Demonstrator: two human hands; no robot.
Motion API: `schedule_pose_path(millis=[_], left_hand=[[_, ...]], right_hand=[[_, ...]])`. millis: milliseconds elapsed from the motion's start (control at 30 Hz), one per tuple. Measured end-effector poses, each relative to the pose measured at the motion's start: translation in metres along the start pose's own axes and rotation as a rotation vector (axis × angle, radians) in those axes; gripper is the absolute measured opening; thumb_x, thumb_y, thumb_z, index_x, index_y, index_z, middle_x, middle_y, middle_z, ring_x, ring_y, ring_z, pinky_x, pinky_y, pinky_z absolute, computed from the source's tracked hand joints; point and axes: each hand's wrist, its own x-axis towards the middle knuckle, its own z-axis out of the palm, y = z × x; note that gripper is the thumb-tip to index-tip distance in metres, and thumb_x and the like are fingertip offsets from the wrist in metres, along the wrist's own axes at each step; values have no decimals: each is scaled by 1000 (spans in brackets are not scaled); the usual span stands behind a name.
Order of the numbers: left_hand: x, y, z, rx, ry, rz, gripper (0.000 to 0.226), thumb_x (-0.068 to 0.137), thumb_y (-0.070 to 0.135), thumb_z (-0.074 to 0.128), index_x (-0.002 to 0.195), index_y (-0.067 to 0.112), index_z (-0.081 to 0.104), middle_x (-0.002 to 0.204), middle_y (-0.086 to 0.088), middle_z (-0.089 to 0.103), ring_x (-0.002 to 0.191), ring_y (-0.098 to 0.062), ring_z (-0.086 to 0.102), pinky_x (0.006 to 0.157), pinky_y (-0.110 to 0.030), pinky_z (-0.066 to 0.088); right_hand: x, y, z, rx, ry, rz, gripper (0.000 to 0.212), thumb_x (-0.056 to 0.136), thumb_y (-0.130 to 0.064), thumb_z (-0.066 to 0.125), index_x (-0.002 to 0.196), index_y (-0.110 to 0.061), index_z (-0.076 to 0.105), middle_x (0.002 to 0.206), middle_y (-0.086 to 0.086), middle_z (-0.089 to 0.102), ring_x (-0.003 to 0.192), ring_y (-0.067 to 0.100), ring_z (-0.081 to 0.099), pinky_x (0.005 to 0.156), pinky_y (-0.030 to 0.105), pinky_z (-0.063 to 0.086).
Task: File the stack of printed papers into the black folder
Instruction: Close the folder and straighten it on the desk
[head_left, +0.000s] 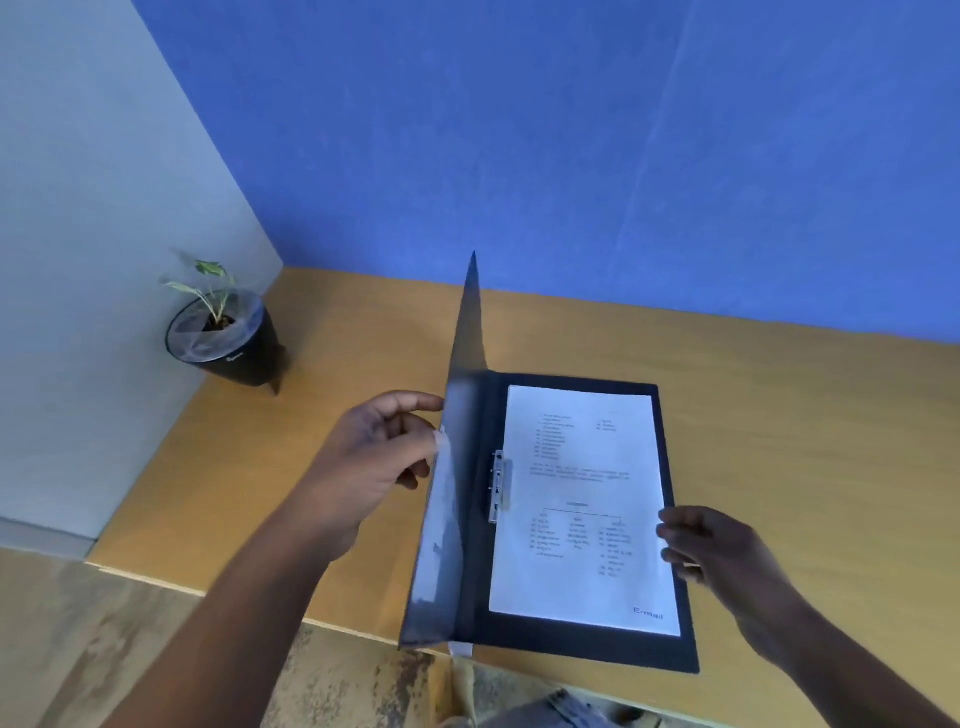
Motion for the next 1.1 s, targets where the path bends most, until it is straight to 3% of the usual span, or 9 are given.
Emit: schedule_pose_path(millis=[133, 233, 467, 567, 633, 700, 767, 967, 1100], left_hand=[[9, -2, 60, 21, -79, 25, 31, 86, 6, 71, 110, 25, 66, 65, 13, 64, 61, -2, 62, 55, -17, 48], [15, -7, 101, 65, -88, 60, 37, 78, 11, 76, 107, 30, 63, 72, 7, 67, 65, 0, 63, 55, -11, 46], [26, -29, 162, 291, -52, 102, 49, 67, 35, 75, 111, 35, 54, 78, 8, 63, 70, 2, 62, 58, -18, 44], [31, -40, 178, 369, -88, 132, 50, 71, 40, 74, 117, 33, 53, 80, 9, 62, 68, -3, 63, 60, -20, 47], [35, -48, 182, 402, -109, 129, 47, 75, 43, 74, 116, 32, 55, 82, 9, 63, 67, -3, 62, 61, -21, 48], [40, -58, 180, 426, -104, 108, 43, 76, 46, 73, 113, 33, 56, 84, 10, 63, 63, -1, 61, 58, -19, 48], [45, -70, 172, 428, -77, 80, 40, 77, 46, 73, 112, 32, 57, 85, 10, 63, 58, 1, 59, 53, -15, 45], [53, -113, 125, 494, 105, -45, 41, 81, 36, 72, 117, 21, 57, 88, 10, 63, 73, -11, 64, 66, -30, 51], [47, -139, 87, 533, 250, -158, 40, 82, 32, 72, 117, 18, 57, 96, 7, 64, 74, -6, 59, 66, -31, 47]], right_hand=[[-25, -27, 0, 73, -91, -57, 14, 93, -14, 65, 102, -19, 74, 96, -2, 79, 84, 17, 75, 78, 37, 54], [-45, -41, 2, 138, -139, -101, 15, 94, -13, 62, 103, -18, 74, 99, 4, 78, 88, 22, 74, 75, 35, 53], [-65, -48, 4, 269, -209, -99, 26, 87, -31, 64, 105, -16, 74, 99, 7, 77, 85, 23, 73, 69, 32, 54], [-65, -39, 3, 316, -220, -74, 20, 90, -28, 63, 99, -16, 76, 85, 3, 75, 73, 14, 69, 61, 26, 54], [-60, -29, 1, 307, -146, -51, 13, 94, -20, 63, 98, -15, 74, 80, 5, 71, 71, 10, 65, 61, 27, 51], [-51, -13, -1, 269, -82, -2, 14, 94, -15, 63, 104, -10, 71, 92, 19, 72, 79, 18, 63, 69, 36, 48], [-44, 0, -4, 251, -44, 44, 13, 95, -11, 61, 104, -7, 70, 97, 18, 75, 81, 22, 66, 73, 42, 49], [-20, 30, -11, 93, 91, 97, 25, 92, -7, 63, 110, -24, 63, 83, 4, 79, 73, 17, 71, 65, 34, 51], [-11, 39, -8, 21, 103, 89, 27, 92, -8, 61, 108, -30, 63, 79, 1, 78, 69, 9, 71, 57, 25, 49]])
